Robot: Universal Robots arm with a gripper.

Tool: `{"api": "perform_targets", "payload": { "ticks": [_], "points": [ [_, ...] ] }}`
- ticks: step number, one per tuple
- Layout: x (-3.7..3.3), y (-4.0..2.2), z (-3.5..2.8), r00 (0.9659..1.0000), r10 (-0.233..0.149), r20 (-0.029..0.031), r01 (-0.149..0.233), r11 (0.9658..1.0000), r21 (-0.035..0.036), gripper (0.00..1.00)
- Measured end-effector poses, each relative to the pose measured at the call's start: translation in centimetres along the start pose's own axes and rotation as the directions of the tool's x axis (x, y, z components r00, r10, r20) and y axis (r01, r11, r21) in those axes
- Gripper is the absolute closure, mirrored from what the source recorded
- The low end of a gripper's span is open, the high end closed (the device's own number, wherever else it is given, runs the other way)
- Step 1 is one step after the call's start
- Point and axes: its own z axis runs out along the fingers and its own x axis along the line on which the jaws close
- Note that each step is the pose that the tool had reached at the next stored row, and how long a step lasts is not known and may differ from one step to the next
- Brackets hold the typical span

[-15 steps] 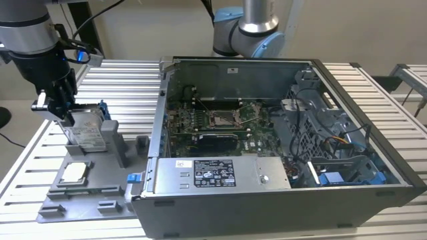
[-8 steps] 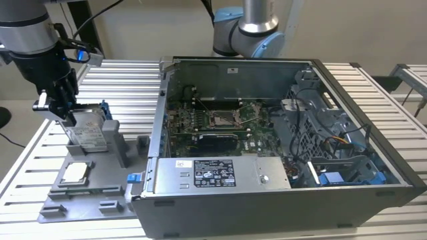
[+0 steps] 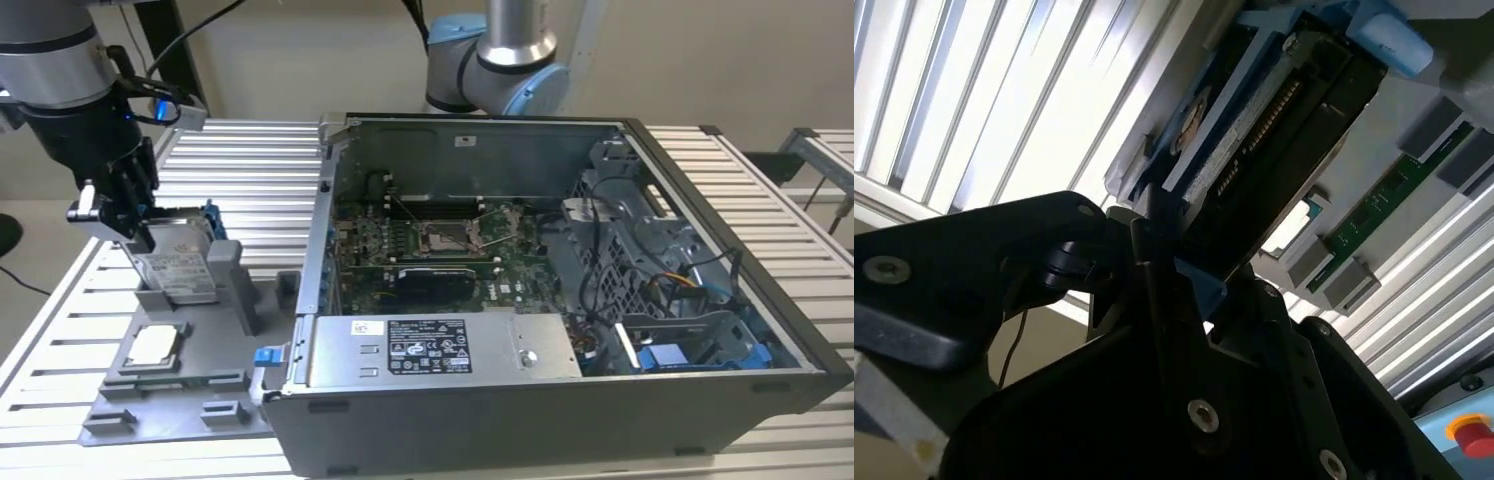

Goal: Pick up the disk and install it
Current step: 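Pick up the disk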

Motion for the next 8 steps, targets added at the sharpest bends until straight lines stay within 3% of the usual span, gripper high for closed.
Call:
{"api": "perform_targets", "payload": {
  "ticks": [8],
  "points": [
    [0.0, 0.0, 0.0, 1.0, 0.0, -0.0005, 0.0, 1.0, 0.0, 1.0]
  ]
}}
